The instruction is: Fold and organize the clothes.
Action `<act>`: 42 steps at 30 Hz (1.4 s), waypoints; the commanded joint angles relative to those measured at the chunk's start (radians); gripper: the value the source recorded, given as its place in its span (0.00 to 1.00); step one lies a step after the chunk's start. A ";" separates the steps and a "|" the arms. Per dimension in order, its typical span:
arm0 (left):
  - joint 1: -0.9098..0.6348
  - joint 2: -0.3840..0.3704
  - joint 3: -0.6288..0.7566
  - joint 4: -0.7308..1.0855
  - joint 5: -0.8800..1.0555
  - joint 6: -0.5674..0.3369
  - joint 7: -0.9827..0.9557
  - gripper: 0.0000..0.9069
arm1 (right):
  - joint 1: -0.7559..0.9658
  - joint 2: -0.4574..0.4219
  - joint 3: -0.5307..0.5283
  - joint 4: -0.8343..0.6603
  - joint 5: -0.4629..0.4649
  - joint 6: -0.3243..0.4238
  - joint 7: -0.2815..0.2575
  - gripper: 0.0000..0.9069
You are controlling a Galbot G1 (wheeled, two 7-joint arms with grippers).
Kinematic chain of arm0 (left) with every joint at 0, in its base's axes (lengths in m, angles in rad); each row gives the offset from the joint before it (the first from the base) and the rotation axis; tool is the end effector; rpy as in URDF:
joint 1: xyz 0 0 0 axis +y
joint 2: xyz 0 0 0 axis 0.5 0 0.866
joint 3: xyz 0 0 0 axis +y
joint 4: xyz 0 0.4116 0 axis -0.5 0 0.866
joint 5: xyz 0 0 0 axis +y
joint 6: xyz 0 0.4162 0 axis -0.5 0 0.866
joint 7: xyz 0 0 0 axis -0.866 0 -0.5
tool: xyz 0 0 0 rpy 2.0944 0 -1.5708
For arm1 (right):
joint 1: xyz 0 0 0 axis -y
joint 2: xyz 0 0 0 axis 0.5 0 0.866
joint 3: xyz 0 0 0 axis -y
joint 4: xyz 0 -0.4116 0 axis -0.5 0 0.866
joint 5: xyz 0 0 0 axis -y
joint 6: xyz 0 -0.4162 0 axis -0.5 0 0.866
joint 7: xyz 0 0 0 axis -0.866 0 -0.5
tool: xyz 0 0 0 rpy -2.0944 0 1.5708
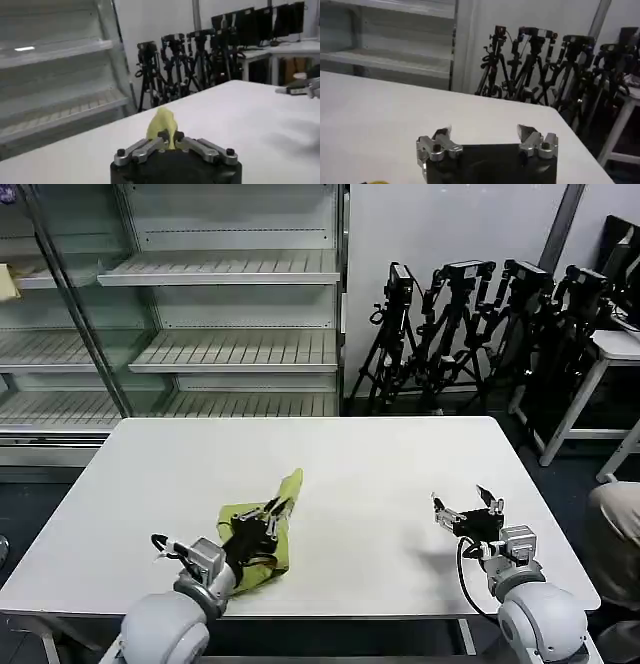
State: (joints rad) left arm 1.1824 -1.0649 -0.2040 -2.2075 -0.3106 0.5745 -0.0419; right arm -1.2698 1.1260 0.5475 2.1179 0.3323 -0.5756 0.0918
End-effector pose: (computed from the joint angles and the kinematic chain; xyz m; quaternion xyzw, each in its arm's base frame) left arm 0.2886 -0.0124 -0.2356 -0.2259 -0.9622 -0.1002 0.1142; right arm 0.3085 -0.0916 -0.2466 0.0349 -0.9870 0.0789 0.1356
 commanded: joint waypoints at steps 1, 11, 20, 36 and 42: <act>-0.024 -0.139 0.146 0.070 0.036 0.001 -0.042 0.01 | -0.009 -0.005 0.022 0.001 0.006 0.004 -0.001 1.00; -0.095 -0.199 0.210 0.138 0.009 -0.003 -0.109 0.01 | -0.001 -0.015 0.048 0.013 0.019 0.002 -0.001 1.00; -0.121 -0.226 0.257 0.161 -0.015 -0.037 -0.111 1.00 | -0.002 -0.015 0.057 0.010 0.020 0.003 -0.003 1.00; -0.054 -0.134 0.031 0.042 -0.025 -0.160 -0.024 1.00 | 0.067 -0.014 0.041 -0.032 0.038 0.063 -0.006 1.00; 0.062 -0.091 -0.296 0.094 0.061 -0.295 0.070 1.00 | 0.094 0.022 -0.032 -0.060 -0.050 0.130 -0.026 1.00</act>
State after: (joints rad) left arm 1.1181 -1.2124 -0.1098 -2.1226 -0.3250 0.4278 -0.0738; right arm -1.2201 1.1193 0.5839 2.0912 0.3481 -0.5255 0.0848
